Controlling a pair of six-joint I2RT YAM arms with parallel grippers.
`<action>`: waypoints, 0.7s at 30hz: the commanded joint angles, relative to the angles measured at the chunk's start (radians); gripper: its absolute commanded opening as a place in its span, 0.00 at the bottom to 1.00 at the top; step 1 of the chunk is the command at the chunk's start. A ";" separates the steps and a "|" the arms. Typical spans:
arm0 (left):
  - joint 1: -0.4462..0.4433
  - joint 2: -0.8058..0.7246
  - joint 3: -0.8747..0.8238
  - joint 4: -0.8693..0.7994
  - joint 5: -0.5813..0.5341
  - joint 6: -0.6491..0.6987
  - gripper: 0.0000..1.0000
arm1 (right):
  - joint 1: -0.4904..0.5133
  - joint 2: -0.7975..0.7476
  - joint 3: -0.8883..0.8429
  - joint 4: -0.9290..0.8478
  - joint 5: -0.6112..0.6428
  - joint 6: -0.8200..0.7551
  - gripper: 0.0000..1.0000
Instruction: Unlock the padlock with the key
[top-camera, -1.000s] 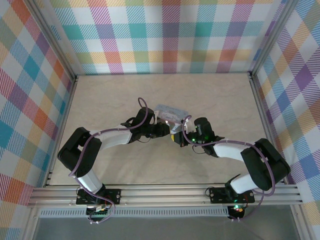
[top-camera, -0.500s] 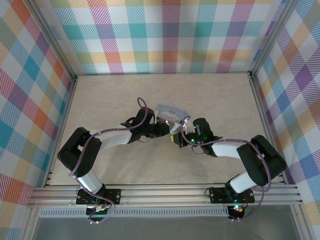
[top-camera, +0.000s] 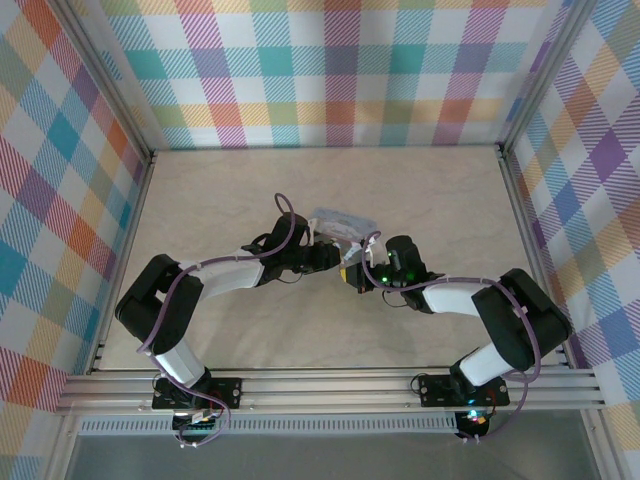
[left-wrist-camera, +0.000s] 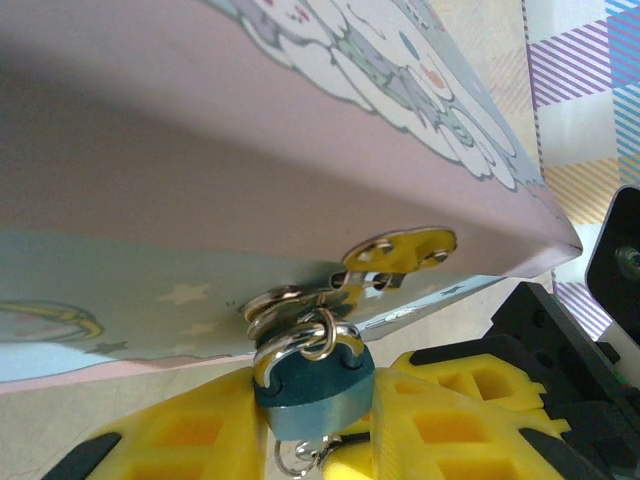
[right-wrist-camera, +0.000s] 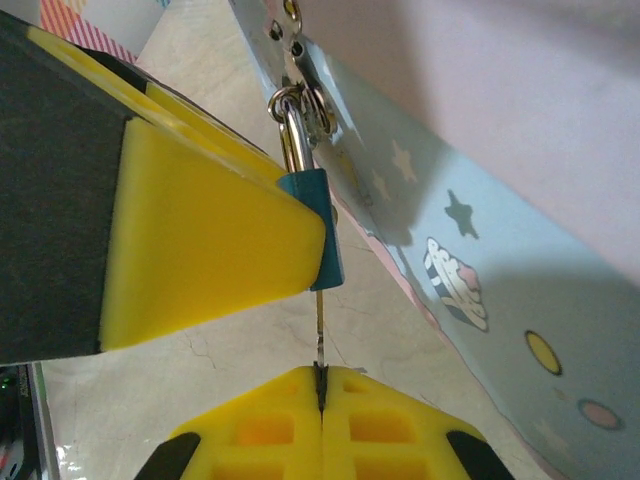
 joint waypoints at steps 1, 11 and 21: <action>-0.010 -0.011 0.025 0.008 0.038 -0.001 0.29 | -0.007 0.010 0.015 0.085 0.028 0.010 0.00; -0.010 -0.007 0.026 0.000 0.035 0.005 0.29 | -0.014 0.004 0.014 0.144 0.049 0.014 0.00; -0.010 0.000 0.026 0.002 0.039 0.005 0.29 | -0.029 -0.018 0.005 0.172 0.054 0.017 0.00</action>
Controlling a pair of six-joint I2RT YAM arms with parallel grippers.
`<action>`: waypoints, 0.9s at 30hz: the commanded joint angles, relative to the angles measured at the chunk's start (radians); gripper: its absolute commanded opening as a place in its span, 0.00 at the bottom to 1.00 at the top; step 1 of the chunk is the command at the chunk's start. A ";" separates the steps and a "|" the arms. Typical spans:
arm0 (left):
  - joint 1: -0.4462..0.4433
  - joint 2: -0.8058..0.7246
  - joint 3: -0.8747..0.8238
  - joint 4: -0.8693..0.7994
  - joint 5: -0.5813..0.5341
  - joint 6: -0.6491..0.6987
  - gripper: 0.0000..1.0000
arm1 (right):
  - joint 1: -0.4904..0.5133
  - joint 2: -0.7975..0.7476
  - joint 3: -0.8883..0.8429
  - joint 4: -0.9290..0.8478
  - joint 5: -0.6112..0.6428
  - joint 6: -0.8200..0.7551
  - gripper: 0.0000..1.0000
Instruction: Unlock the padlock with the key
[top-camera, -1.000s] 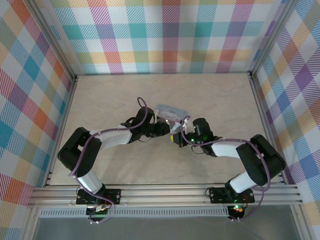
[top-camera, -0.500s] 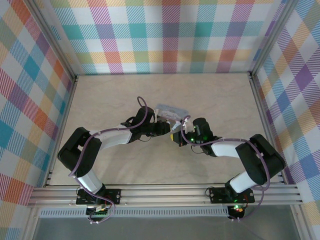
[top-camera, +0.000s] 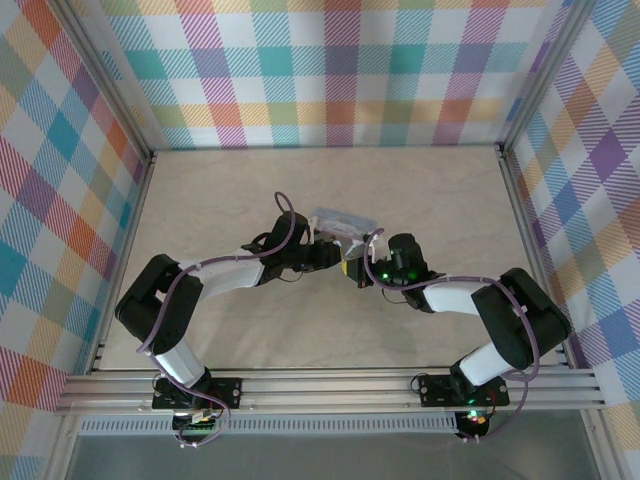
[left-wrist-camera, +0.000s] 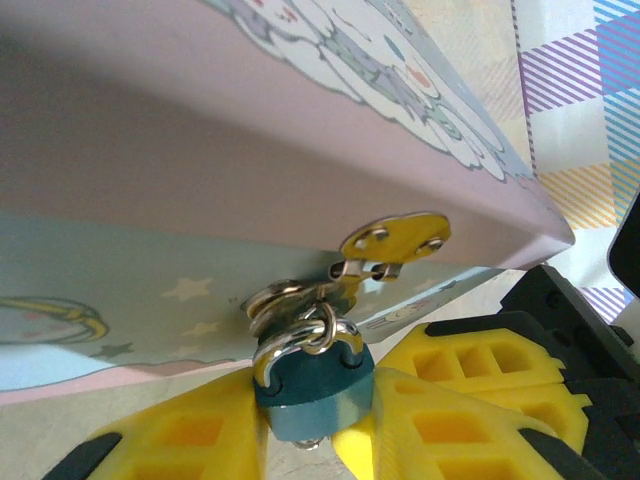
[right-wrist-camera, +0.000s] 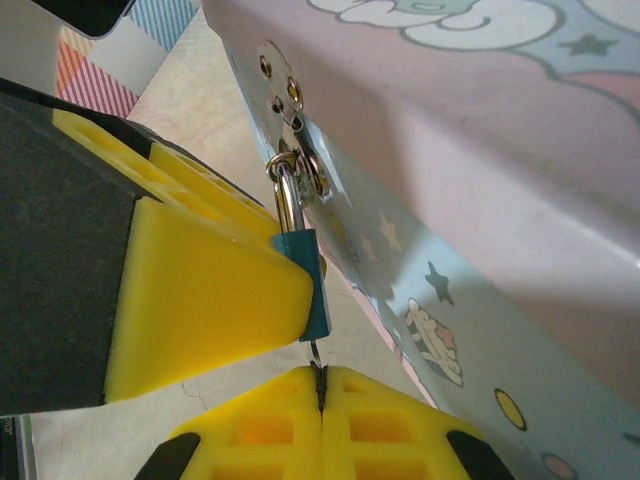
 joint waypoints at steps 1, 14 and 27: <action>-0.010 -0.001 0.018 -0.005 0.043 0.006 0.29 | -0.014 -0.022 0.007 0.098 0.025 0.011 0.00; -0.010 -0.008 0.022 -0.002 0.036 -0.008 0.29 | -0.022 -0.055 -0.026 0.071 0.012 0.013 0.10; -0.010 -0.003 0.029 0.004 0.032 -0.035 0.29 | -0.045 -0.067 -0.071 0.069 -0.085 0.023 0.33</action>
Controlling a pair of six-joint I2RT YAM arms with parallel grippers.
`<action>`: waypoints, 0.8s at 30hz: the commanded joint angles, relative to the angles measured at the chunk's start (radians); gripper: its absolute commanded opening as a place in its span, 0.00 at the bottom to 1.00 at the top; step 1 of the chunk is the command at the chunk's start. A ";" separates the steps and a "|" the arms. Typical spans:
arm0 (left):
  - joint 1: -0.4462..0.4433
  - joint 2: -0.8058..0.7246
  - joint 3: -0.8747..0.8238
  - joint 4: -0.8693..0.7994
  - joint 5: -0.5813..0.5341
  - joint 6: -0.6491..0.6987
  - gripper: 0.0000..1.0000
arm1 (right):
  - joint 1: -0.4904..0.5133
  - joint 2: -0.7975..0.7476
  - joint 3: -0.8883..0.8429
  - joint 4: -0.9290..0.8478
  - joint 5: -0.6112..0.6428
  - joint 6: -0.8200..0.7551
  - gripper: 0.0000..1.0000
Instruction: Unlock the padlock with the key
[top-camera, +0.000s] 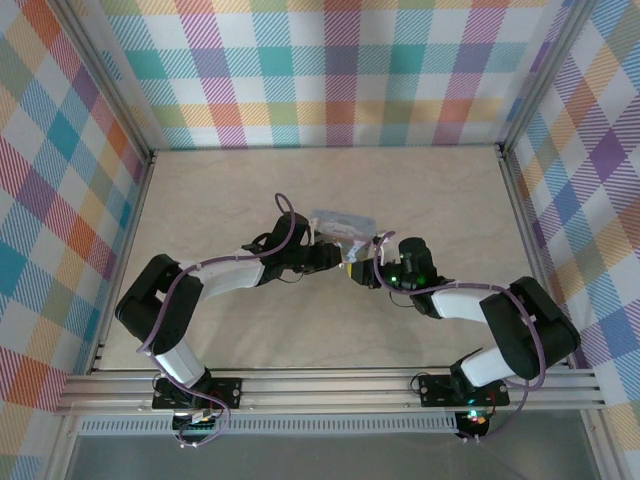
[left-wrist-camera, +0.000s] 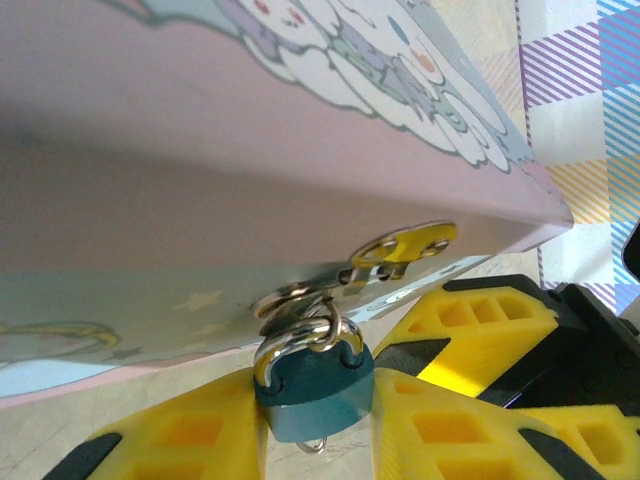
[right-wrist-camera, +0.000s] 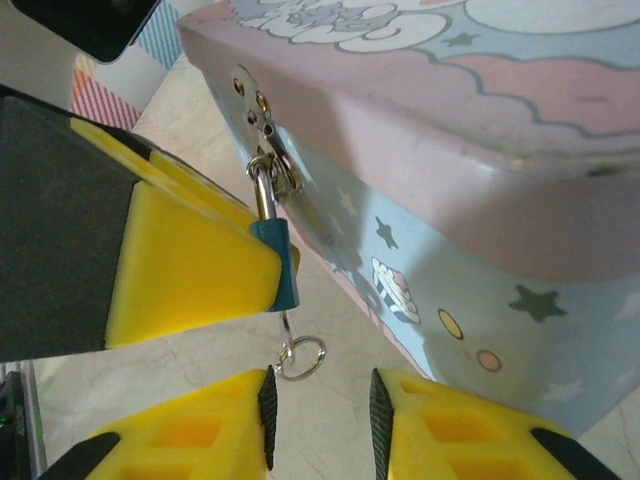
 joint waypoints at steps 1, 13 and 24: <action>-0.008 -0.003 0.029 0.016 0.017 -0.008 0.29 | -0.006 0.008 0.001 0.053 -0.066 0.004 0.33; -0.008 0.002 0.035 0.023 0.019 -0.016 0.29 | -0.006 0.082 0.056 0.085 -0.097 0.022 0.35; -0.008 0.005 0.037 0.027 0.019 -0.019 0.29 | -0.005 0.131 0.092 0.112 -0.108 0.039 0.29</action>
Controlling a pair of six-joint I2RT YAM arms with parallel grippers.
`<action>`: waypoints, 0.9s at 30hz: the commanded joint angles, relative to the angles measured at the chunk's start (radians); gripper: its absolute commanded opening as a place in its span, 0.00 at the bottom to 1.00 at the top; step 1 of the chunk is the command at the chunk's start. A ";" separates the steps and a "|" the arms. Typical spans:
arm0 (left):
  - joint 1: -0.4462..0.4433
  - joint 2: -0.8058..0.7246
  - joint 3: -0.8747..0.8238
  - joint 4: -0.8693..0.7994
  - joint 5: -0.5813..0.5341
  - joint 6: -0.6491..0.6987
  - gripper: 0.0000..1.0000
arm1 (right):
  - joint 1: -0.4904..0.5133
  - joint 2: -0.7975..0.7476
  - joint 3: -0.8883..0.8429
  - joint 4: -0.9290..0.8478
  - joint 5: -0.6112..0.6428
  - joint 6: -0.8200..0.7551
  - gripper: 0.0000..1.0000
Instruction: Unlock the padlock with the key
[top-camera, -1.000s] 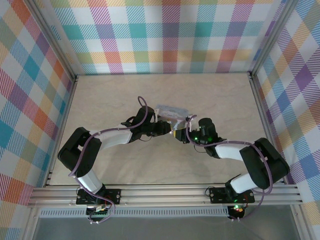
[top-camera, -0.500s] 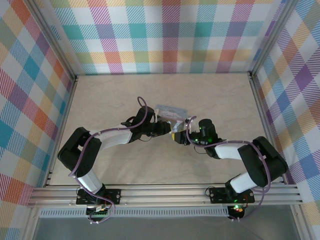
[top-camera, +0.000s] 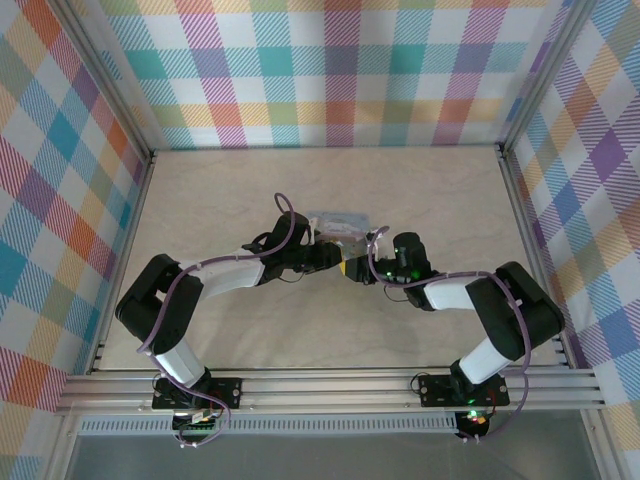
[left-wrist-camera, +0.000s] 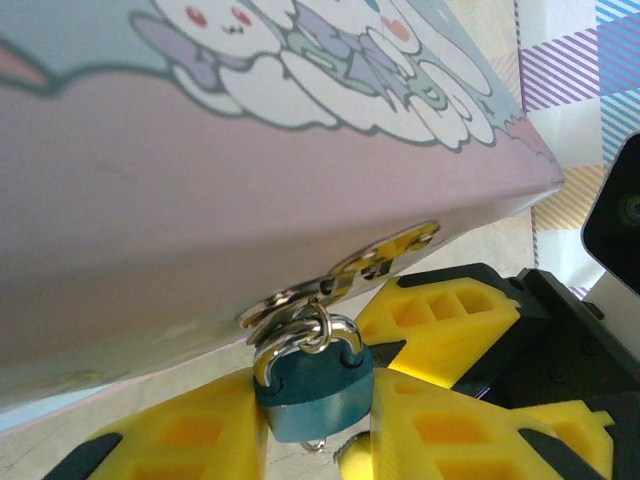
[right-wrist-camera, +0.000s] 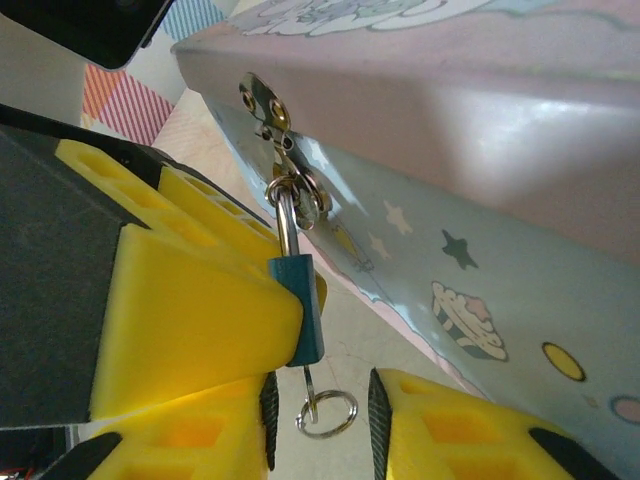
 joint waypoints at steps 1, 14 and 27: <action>-0.008 0.004 0.033 0.028 0.019 -0.006 0.29 | -0.004 0.014 0.032 0.043 -0.027 0.008 0.28; -0.008 0.006 0.036 0.032 0.018 -0.011 0.29 | -0.004 0.015 0.040 0.024 -0.032 0.011 0.02; -0.007 -0.055 0.022 0.005 -0.034 -0.019 0.52 | -0.004 -0.036 0.034 -0.064 0.022 0.040 0.00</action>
